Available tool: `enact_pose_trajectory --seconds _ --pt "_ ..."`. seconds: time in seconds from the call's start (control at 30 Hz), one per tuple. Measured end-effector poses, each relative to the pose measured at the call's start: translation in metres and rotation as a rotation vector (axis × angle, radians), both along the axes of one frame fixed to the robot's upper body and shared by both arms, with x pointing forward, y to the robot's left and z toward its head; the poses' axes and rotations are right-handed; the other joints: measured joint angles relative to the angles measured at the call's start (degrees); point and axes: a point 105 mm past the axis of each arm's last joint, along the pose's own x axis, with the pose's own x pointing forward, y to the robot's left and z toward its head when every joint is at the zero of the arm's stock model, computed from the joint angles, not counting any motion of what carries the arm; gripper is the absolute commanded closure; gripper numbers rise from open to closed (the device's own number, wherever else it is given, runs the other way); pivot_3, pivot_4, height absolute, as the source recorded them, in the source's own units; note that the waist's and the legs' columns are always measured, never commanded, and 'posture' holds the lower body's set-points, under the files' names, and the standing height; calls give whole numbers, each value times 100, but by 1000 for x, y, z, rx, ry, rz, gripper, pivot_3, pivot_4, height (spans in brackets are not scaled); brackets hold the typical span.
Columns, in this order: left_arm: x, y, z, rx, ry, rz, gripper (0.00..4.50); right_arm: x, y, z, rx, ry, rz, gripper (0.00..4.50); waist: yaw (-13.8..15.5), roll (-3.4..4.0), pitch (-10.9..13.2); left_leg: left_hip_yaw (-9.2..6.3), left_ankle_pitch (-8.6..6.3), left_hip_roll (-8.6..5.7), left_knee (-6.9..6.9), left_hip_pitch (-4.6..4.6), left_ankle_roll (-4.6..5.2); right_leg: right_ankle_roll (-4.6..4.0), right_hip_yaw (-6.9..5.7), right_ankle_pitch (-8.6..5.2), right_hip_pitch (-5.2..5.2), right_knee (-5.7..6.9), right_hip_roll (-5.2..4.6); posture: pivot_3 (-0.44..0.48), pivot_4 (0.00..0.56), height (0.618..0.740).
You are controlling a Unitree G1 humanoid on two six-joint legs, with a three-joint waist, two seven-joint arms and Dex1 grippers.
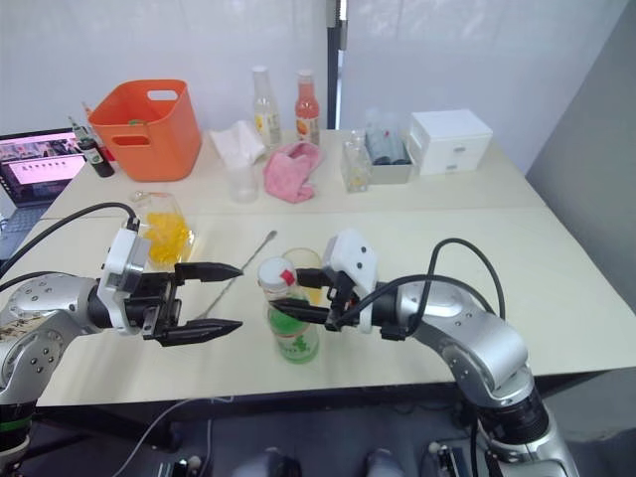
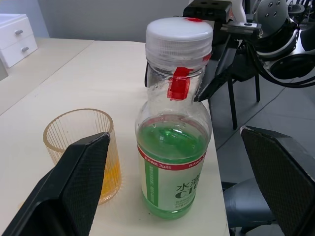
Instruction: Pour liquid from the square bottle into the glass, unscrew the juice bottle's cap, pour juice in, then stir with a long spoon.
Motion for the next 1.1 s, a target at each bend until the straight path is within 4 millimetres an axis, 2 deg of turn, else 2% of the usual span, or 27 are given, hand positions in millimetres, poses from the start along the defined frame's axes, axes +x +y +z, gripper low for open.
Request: enact_pose_trajectory --seconds 0.23,0.57,0.63,0.83,0.97,1.1 --pt "0 -1 -1 -8 1 2 0 -4 -2 -3 3 -32 48 3011 -2 0 0 0 0 1 0 2 0 0 1 0 2 -1 0 0 150 713" --pt "0 -3 -3 -10 12 -4 0 2 -6 -4 5 -38 95 3011 2 -1 -1 0 0 1 1 3 0 0 0 0 4 -2 0 0 150 713" --pt "0 -4 -4 -9 15 -7 0 3 -6 -4 -1 -38 106 1978 6 -1 -1 0 0 0 1 3 0 0 1 0 4 -2 -1 0 150 713" --pt "1 -10 -4 -11 13 -25 0 4 -9 -10 -20 6 125 42 11 -1 -1 -1 0 0 1 3 1 0 0 0 4 -1 -1 0 150 713" --pt "2 -15 -6 -29 23 -30 0 5 -11 -9 -23 27 122 42 11 -1 -1 -1 0 1 2 2 1 -1 0 0 3 0 -1 0 150 713" --pt "3 -24 1 -51 22 -20 0 8 -22 8 -9 28 106 42 24 -2 -1 -3 -1 0 4 2 3 0 0 1 7 -2 -4 0 150 713"
